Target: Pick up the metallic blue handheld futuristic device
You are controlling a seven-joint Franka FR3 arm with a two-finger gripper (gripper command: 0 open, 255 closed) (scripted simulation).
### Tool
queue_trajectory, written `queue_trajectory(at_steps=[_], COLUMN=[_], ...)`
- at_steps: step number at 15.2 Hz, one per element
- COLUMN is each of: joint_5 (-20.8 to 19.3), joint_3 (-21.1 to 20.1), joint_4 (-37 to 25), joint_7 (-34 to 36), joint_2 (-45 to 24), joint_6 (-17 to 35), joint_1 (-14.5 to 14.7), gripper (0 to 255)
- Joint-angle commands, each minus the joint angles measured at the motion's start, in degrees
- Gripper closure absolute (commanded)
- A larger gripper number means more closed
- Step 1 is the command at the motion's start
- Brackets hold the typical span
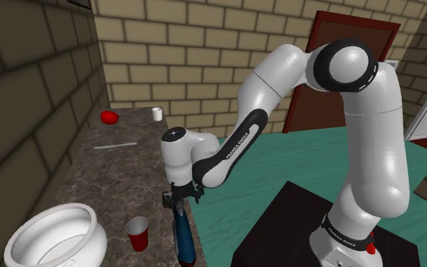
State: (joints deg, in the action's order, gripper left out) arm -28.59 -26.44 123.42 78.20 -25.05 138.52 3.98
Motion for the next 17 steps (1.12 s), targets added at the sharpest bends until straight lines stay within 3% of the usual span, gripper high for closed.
queue_trajectory(at_steps=[1,11,12,17], joint_5=[-2.1,-5.6,-5.6,-5.5], joint_3=[1.8,4.9,4.9,4.9], joint_4=[-4.6,-7.2,-7.2,-7.1], joint_7=[3.7,6.8,6.8,6.8], joint_2=[-5.1,-11.3,-11.3,-11.2], joint_6=[-0.1,3.2,3.2,3.1], joint_1=[2.5,5.0,5.1,5.0], gripper=[0,0,255,255])
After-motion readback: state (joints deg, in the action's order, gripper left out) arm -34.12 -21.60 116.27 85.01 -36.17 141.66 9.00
